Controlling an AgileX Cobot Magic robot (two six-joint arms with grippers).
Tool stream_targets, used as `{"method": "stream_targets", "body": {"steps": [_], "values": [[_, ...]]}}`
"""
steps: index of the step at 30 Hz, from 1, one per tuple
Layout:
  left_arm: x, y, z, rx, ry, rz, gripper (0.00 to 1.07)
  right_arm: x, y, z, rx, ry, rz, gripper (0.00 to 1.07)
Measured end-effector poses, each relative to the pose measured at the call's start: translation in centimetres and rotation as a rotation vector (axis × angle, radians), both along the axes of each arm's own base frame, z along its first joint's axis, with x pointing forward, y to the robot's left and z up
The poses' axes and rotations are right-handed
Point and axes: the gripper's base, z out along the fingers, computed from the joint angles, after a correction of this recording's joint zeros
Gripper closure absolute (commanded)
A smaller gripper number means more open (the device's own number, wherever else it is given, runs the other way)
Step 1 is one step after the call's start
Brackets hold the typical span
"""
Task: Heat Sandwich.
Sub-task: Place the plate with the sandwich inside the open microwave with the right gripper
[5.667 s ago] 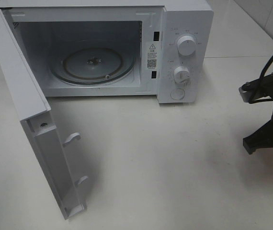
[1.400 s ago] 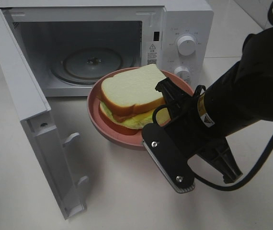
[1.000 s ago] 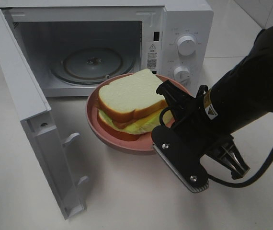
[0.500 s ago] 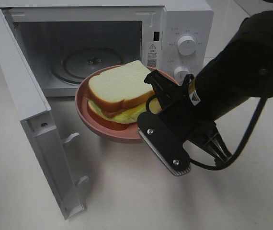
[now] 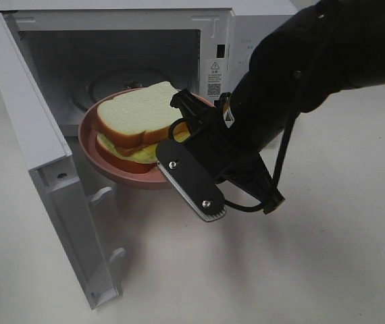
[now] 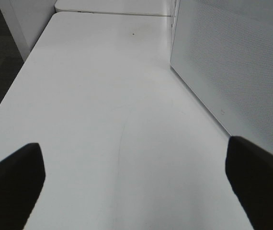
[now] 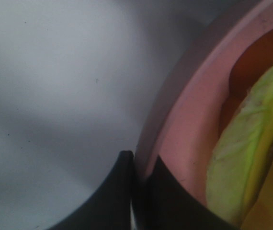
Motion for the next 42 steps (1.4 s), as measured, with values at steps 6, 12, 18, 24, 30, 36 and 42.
{"method": "stream_targets", "body": {"steps": [6, 12, 18, 24, 30, 36, 42], "values": [[0.0, 0.0, 0.0, 0.0, 0.0, 0.0, 0.1, 1.2, 1.2, -0.1, 0.003, -0.006, 0.008, 1.07], [0.0, 0.0, 0.0, 0.0, 0.0, 0.0, 0.1, 2.1, 2.0, -0.2, -0.006, 0.0, 0.004, 1.07], [0.0, 0.0, 0.0, 0.0, 0.0, 0.0, 0.1, 3.4, 3.2, -0.3, -0.015, 0.005, 0.0, 1.07], [0.0, 0.0, 0.0, 0.0, 0.0, 0.0, 0.1, 4.7, 4.4, -0.2, -0.025, 0.011, -0.006, 1.07], [0.0, 0.0, 0.0, 0.0, 0.0, 0.0, 0.1, 6.3, 5.9, 0.0, -0.015, -0.001, -0.012, 1.07], [0.0, 0.0, 0.0, 0.0, 0.0, 0.0, 0.1, 7.5, 6.7, 0.2, -0.007, 0.001, -0.042, 1.07], [0.0, 0.0, 0.0, 0.0, 0.0, 0.0, 0.1, 9.0, 7.4, 0.3, -0.014, -0.005, -0.085, 1.07]]}}
